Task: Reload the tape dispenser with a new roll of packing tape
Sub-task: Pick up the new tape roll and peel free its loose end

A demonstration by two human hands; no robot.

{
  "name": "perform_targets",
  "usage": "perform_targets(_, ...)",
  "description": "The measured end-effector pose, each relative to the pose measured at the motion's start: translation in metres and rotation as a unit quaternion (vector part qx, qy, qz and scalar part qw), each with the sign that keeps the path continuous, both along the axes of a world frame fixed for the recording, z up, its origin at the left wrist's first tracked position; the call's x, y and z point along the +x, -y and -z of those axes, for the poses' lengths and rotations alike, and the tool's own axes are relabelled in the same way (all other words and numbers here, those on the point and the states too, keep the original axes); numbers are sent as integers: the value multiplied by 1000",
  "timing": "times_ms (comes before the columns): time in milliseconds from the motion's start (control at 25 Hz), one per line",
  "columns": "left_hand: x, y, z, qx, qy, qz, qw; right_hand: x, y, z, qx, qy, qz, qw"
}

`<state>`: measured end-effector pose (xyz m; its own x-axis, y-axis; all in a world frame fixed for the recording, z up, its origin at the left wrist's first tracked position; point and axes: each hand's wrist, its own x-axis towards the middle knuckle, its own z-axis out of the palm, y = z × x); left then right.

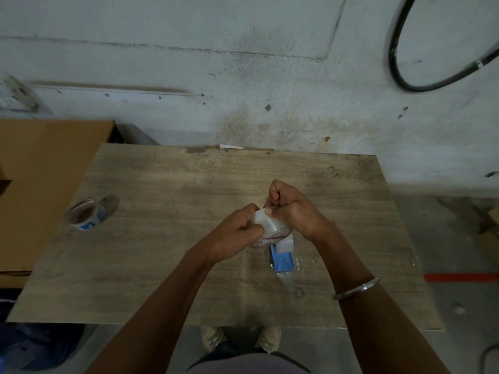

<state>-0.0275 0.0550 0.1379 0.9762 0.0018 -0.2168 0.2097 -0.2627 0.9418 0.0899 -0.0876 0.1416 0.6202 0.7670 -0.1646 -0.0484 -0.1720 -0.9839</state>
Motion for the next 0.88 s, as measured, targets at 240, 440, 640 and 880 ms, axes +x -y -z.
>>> perform_targets(240, 3, 2, -4, -1, -1, -12, 1000, 1, 0, 0, -11, 27, 0, 1000)
perform_targets(440, 2, -1, -7, 3, -14, -7, 1000, 2, -2, 3, -10, 22, -10, 1000)
perform_targets(640, 4, -4, -6, 29, -7, 1, 1000, 2, -4, 7, -4, 1, -6, 1000)
perform_targets(880, 4, -7, -6, 29, 7, 12, 999, -2, -4, 7, -1, -15, -6, 1000)
